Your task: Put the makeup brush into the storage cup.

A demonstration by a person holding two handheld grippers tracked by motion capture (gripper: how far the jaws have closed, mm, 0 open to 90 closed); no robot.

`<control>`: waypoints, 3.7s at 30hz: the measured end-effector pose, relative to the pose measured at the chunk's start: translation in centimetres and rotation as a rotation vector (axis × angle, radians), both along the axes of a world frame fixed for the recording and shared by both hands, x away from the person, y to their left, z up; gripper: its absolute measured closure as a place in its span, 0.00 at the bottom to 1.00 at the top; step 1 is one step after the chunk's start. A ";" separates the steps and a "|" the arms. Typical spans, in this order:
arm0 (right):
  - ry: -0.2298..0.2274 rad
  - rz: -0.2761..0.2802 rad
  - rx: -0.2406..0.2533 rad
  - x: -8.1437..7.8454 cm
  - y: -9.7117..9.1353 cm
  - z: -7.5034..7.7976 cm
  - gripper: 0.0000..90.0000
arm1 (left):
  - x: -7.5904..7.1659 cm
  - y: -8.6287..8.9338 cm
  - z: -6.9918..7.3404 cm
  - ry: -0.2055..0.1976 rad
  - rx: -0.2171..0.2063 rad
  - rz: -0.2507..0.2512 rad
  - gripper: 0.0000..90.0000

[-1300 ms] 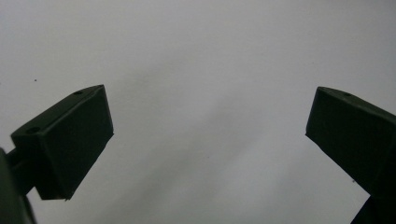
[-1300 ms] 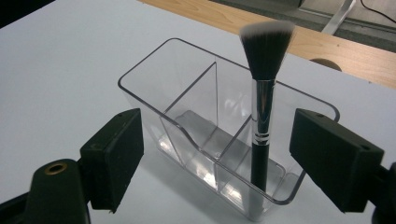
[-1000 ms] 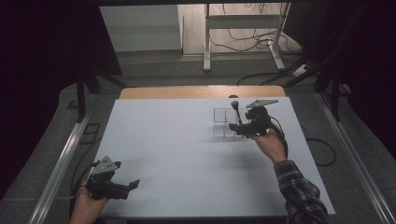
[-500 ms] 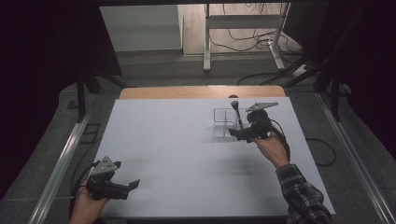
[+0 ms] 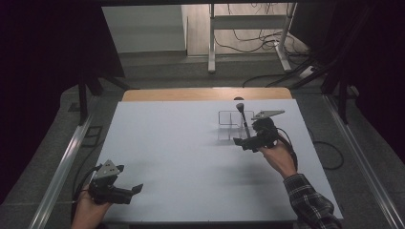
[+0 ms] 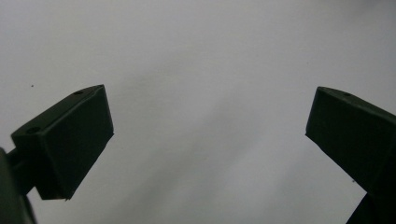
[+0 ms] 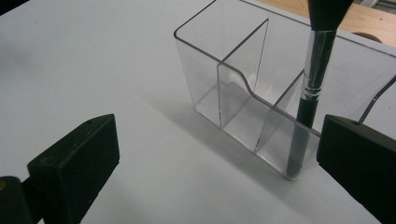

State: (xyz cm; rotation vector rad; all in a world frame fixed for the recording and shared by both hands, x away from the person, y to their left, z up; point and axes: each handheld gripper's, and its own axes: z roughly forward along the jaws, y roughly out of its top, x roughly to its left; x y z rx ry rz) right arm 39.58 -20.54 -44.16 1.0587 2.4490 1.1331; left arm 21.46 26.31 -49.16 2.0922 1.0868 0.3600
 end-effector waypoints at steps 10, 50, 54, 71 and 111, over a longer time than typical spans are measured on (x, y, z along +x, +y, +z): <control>-0.025 0.010 0.002 -1.0 -0.3 -0.1 0.00 | 0.0 0.0 0.0 -0.002 -0.001 0.000 0.01; -0.009 0.039 0.012 -4.8 -1.0 -1.0 0.00 | 0.0 0.0 -0.1 0.004 -0.003 -0.006 0.01; -0.011 0.044 0.010 -5.2 -1.2 -1.0 0.00 | 0.0 -0.1 -0.1 0.004 -0.002 -0.006 0.01; -0.007 0.037 -0.011 -6.6 -2.3 -1.4 0.00 | 0.0 -0.1 0.0 0.004 0.001 -0.009 0.01; 0.035 -0.006 -0.013 -10.0 -5.3 -2.3 0.00 | 0.0 -0.1 0.0 0.003 0.000 -0.009 0.01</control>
